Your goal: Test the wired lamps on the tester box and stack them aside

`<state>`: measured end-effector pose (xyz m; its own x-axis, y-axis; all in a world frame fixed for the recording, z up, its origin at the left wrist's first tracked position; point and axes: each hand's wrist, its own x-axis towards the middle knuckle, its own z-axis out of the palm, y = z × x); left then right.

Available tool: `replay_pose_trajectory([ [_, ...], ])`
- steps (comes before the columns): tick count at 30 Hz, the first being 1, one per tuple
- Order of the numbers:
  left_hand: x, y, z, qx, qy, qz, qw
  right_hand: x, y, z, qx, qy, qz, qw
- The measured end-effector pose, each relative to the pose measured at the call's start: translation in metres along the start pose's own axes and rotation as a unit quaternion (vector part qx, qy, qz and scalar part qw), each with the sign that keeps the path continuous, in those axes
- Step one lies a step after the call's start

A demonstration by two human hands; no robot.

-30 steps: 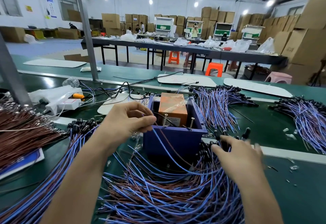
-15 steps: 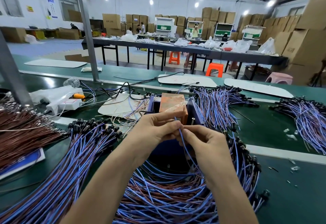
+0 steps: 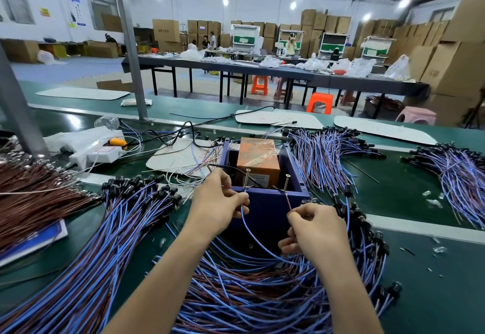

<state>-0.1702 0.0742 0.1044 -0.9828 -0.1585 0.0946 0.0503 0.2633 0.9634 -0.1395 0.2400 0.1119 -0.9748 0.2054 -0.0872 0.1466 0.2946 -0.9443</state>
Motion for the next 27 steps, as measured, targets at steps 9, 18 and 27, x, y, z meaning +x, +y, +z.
replay_pose_trajectory([
  [9, 0.003, -0.002, 0.003, 0.021, 0.017, 0.01, 1.0, -0.002, -0.003, -0.003, 0.007, -0.007, -0.016, 1.0],
  [18, 0.002, 0.004, -0.008, 0.02, 0.001, 0.0, 1.0, -0.006, -0.005, -0.006, -0.052, -0.063, -0.058, 0.995],
  [27, -0.008, 0.036, -0.043, 0.211, 0.097, 0.126, 0.965, -0.027, -0.024, -0.003, -0.189, -0.433, -0.16, 0.867],
])
